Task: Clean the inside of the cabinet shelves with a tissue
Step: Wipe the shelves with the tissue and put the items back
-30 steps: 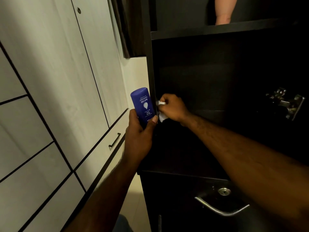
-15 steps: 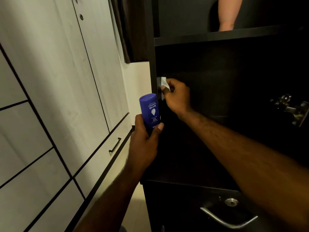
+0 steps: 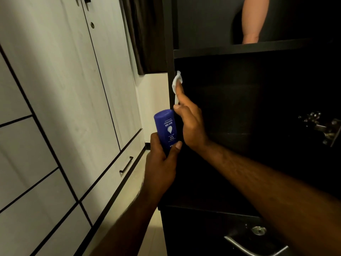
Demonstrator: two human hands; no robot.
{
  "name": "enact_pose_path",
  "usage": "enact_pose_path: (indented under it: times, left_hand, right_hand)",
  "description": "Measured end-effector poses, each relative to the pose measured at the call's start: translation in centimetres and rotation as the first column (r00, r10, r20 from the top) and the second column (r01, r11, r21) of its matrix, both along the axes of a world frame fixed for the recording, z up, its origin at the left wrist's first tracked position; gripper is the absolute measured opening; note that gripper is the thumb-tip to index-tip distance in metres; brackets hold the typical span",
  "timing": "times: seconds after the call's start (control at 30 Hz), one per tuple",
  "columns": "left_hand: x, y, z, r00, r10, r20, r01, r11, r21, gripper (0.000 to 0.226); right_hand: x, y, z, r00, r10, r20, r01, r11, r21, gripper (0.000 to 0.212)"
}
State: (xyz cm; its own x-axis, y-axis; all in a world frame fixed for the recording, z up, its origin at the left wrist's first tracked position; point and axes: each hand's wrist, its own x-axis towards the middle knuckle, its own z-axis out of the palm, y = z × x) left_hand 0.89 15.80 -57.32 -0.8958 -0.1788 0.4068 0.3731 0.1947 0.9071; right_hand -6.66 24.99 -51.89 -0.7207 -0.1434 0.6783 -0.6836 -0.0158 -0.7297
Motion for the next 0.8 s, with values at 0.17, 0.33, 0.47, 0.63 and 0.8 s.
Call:
enact_pose_path:
  times: [0.17, 0.33, 0.47, 0.63, 0.8]
  left_hand:
    - [0.2, 0.0, -0.1, 1.0, 0.023, -0.006, -0.023, 0.998, 0.053, 0.038]
    - [0.1, 0.0, 0.0, 1.0, 0.007, -0.001, -0.007, 0.999, 0.051, 0.04]
    - [0.1, -0.1, 0.1, 1.0, -0.014, 0.017, 0.013, 0.998, 0.058, 0.035]
    - [0.1, -0.1, -0.3, 1.0, -0.024, 0.015, 0.022, 0.997, 0.076, 0.033]
    - [0.2, -0.1, -0.3, 1.0, -0.014, -0.011, 0.015, 0.998, 0.063, 0.031]
  right_hand:
    - [0.2, 0.3, 0.9, 0.992, 0.018, 0.126, -0.018, 1.0, -0.004, 0.076]
    - [-0.3, -0.1, 3.2, 0.996, 0.07, 0.061, -0.065, 0.995, -0.077, 0.077]
    - [-1.8, -0.3, 5.6, 0.996, 0.024, 0.084, -0.016, 0.996, -0.093, 0.075]
    - [-2.7, -0.7, 3.7, 0.987, -0.072, -0.147, 0.063, 0.996, -0.065, 0.067]
    - [-3.0, 0.4, 2.8, 0.972, -0.01, -0.236, 0.032, 0.995, 0.091, 0.069]
